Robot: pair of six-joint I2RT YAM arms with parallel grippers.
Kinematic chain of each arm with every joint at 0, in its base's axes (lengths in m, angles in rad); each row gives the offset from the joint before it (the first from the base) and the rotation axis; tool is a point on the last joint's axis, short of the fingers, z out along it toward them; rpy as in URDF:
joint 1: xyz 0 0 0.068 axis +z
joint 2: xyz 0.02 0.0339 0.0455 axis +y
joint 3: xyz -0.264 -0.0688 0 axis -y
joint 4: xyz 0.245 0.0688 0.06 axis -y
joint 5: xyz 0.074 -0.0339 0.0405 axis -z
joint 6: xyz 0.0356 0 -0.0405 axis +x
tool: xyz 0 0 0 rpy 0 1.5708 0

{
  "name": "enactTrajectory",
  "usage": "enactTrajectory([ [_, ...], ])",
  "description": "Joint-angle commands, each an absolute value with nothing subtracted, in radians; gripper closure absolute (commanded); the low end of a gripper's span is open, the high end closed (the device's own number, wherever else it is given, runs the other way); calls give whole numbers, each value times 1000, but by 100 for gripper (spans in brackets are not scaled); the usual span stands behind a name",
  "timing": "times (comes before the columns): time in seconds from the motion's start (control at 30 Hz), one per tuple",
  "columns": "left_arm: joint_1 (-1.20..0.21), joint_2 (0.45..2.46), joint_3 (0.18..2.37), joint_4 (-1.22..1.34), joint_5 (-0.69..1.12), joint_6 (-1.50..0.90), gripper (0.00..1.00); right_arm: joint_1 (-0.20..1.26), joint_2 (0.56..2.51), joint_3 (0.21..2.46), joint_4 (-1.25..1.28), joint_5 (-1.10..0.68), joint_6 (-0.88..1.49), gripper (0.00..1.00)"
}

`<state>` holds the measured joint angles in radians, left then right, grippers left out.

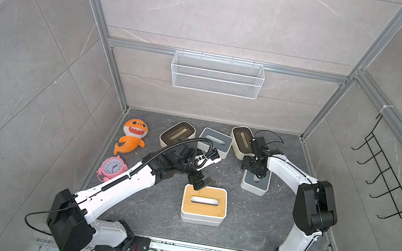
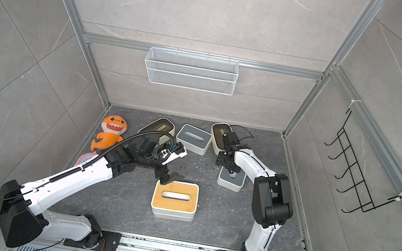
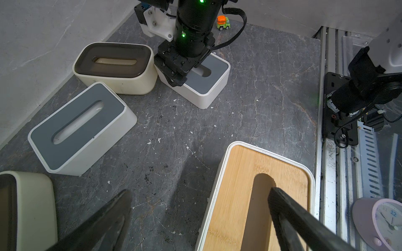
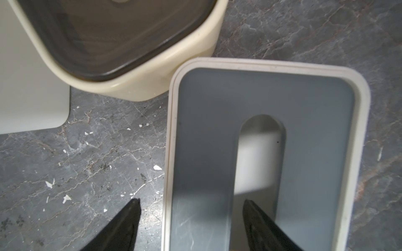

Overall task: Stack the tissue boxes
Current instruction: Pick up the tissue box from the center of the board.

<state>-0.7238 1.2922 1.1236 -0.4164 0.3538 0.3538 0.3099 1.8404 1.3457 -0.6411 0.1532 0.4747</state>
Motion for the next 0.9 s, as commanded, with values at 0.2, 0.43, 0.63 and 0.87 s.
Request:
enactTrajectory([
  [0.2, -719, 1303, 1130, -386, 402, 357, 0, 301, 1871, 1328, -614, 148, 472, 34],
  [0.43, -720, 1302, 1131, -385, 409, 358, 0, 298, 1860, 1310, -610, 150, 468, 37],
  [0.63, -719, 1297, 1134, -389, 404, 359, 0, 298, 1825, 1263, -576, 157, 476, 38],
  [0.87, -720, 1284, 1132, -387, 403, 359, 0, 297, 1815, 1259, -587, 164, 449, 46],
])
